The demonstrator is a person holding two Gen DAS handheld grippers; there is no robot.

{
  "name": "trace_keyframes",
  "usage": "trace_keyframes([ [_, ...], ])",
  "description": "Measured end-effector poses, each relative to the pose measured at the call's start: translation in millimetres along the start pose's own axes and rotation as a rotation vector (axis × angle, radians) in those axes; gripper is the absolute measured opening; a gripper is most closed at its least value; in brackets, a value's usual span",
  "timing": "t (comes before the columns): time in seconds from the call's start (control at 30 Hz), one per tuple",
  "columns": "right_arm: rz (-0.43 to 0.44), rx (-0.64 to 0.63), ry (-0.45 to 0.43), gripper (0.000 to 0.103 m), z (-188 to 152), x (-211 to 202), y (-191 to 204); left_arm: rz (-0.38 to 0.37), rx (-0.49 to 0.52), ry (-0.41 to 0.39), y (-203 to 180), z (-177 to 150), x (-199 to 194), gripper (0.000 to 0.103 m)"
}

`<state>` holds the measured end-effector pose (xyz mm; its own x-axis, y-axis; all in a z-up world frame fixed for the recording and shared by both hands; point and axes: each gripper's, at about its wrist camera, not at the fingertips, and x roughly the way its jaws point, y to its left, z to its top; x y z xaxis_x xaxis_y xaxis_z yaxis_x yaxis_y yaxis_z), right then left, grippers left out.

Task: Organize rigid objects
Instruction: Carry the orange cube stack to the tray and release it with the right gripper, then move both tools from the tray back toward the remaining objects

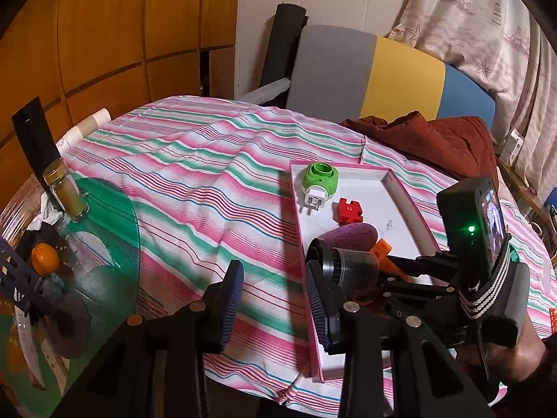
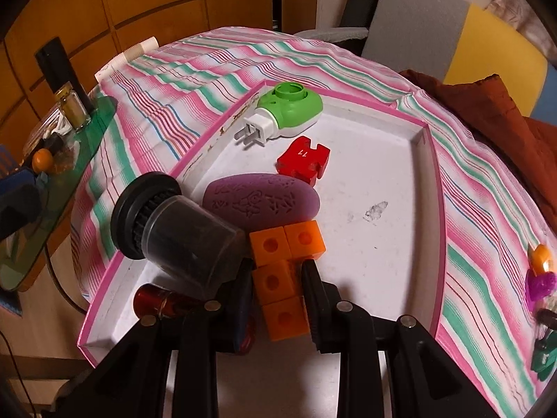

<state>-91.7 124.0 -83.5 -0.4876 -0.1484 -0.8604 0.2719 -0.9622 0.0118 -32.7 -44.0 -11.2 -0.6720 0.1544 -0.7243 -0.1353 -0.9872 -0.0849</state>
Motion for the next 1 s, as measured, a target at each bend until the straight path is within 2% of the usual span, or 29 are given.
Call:
trace_keyframes([
  [0.2, 0.022, 0.036, -0.004, 0.029, 1, -1, -3, -0.001, 0.004, 0.001, -1, -1, -1, 0.037],
  [0.43, 0.057, 0.12, -0.037, 0.045, -3, -12, -15, 0.001, 0.005, 0.006, -3, -3, 1, 0.037],
  [0.53, 0.058, 0.12, -0.044, 0.046, -3, -13, -16, 0.002, 0.006, 0.004, -4, -4, 2, 0.037],
  [0.7, 0.034, 0.108, -0.069, 0.048, -10, -27, -17, 0.008, 0.01, -0.002, -6, -4, 2, 0.037],
  [0.83, 0.001, 0.105, -0.118, 0.058, -19, -47, -23, -0.005, 0.023, -0.01, -13, -2, 1, 0.037],
  [1.0, -0.07, 0.11, -0.164, 0.062, -33, -71, -40, -0.029, 0.048, -0.019, -27, 2, -2, 0.037],
])
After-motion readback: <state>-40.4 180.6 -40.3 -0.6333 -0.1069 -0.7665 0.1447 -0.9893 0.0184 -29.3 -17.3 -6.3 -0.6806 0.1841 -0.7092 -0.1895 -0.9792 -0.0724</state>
